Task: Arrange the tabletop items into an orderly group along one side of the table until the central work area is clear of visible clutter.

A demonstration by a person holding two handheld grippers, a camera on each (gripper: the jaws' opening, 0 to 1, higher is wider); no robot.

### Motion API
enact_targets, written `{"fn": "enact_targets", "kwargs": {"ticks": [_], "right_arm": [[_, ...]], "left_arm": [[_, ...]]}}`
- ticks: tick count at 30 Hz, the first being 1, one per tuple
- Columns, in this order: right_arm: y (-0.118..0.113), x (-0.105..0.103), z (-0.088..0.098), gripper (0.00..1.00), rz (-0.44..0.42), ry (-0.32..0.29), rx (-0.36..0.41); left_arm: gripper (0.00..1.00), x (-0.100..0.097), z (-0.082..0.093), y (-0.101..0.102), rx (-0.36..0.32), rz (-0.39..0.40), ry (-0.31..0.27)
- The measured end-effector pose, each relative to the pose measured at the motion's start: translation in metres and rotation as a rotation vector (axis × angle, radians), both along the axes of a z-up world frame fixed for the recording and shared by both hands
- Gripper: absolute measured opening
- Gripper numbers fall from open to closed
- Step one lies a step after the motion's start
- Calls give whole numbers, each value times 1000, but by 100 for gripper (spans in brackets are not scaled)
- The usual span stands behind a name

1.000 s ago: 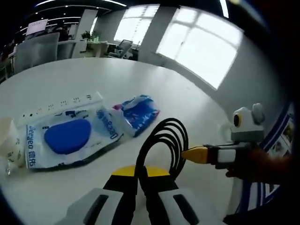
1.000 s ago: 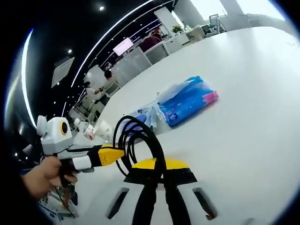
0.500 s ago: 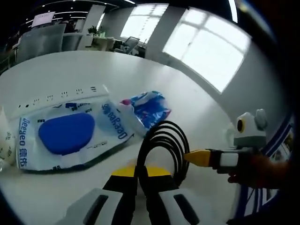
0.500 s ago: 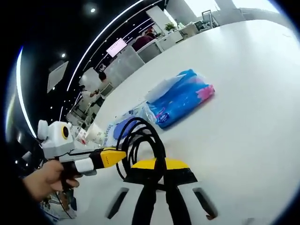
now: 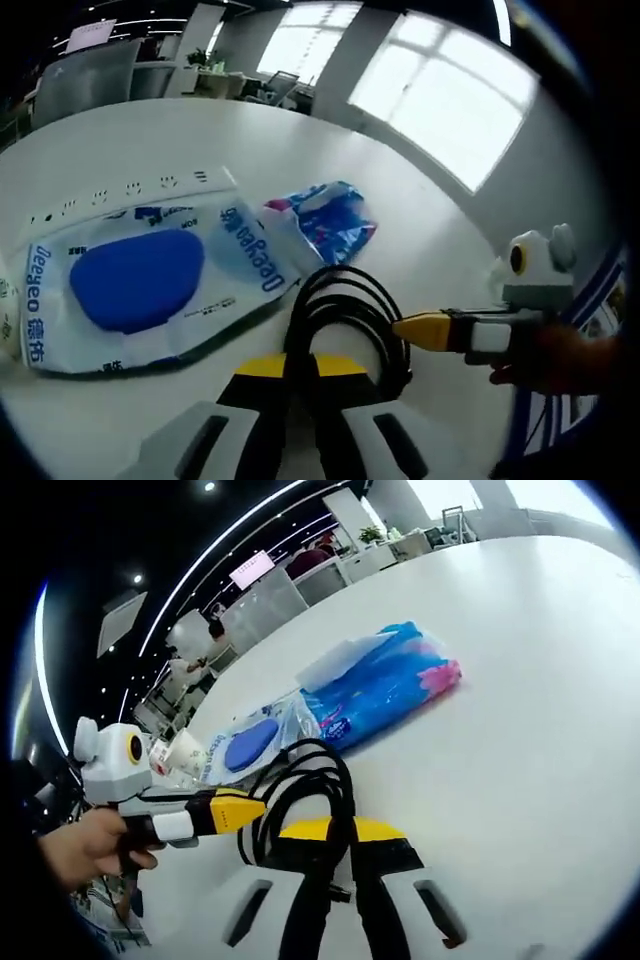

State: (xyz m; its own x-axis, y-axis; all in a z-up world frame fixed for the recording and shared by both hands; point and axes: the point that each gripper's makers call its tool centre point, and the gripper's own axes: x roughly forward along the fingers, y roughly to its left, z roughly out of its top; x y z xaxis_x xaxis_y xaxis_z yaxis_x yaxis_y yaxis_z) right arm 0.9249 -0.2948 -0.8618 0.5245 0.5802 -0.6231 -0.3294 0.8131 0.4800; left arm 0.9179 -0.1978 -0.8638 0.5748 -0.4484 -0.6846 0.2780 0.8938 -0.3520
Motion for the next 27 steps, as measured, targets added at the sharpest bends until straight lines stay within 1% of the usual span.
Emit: {"fn": "enact_targets", "kwargs": {"ticks": [3,4,5,7,9,13,16,18,20,21,22,23,24,25,26,27], "right_arm": [[-1,1,-1,2,32,-37,-36],[-1,1,0,3,40,-46,-41],[-4,2,0,4,59,-67,-59],[-5,3,0,10,80,-89,-78],[-6,1,-1,18,101,-106,-98],[-7,-2,4,29,126,-146,-116],[-9,-4,11,37,163,-185,-146],[-11,-4,12,42,193,-213,-179],[-10,-8,18,47,219,-237,-179],[-10,-10,19,47,227,-244,-183],[-12,-11,22,48,242,-264,-205],[-13,-15,28,49,252,-293,-216],[-13,-16,30,49,252,-302,-217],[-15,-18,33,49,259,-318,-220],[-15,-20,35,50,264,-321,-221],[-15,-21,40,51,272,-338,-211]], "left_arm": [[6,1,0,0,1,-4,-6],[6,1,1,-1,6,-11,-12],[6,1,0,-1,23,-23,-20],[7,0,0,0,59,-53,-38],[7,-2,2,-1,67,-57,-45],[9,-5,8,0,94,-72,-71],[15,-7,15,2,107,-69,-103],[21,-12,21,5,114,-56,-121],[23,-18,28,5,104,-47,-141],[23,-21,31,4,98,-49,-150],[24,-24,34,5,101,-52,-159],[25,-28,37,7,121,-60,-178],[27,-33,42,9,136,-63,-196],[31,-39,47,9,137,-60,-204],[34,-43,50,10,135,-54,-213],[37,-41,54,18,132,-49,-223]]}}
